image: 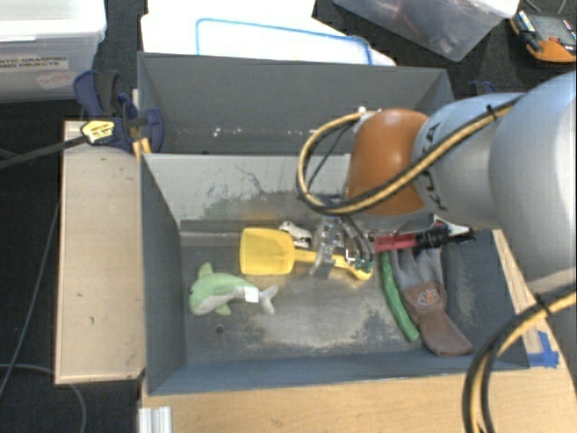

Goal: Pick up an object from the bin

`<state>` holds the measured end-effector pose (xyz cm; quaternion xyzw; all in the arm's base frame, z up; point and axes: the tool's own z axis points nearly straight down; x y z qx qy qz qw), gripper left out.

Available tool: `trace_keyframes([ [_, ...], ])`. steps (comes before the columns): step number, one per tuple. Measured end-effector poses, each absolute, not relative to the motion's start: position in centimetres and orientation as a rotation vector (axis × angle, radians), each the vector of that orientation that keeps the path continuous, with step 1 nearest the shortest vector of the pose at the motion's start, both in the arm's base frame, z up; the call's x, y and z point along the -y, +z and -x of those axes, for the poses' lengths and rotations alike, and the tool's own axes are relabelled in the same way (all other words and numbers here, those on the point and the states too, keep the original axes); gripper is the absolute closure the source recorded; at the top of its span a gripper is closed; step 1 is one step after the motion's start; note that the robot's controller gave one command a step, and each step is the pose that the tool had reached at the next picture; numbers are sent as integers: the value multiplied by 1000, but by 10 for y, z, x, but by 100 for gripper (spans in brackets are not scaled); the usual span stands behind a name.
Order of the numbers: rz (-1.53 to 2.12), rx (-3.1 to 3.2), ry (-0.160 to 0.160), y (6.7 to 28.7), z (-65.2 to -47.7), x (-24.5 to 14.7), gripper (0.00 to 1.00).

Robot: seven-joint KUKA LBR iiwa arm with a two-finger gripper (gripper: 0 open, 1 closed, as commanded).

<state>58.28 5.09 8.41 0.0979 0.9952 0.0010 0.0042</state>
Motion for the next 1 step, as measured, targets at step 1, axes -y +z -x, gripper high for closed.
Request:
trace_keyframes([
  [1, -350, -3116, 8, 70, -587, -53, 100],
])
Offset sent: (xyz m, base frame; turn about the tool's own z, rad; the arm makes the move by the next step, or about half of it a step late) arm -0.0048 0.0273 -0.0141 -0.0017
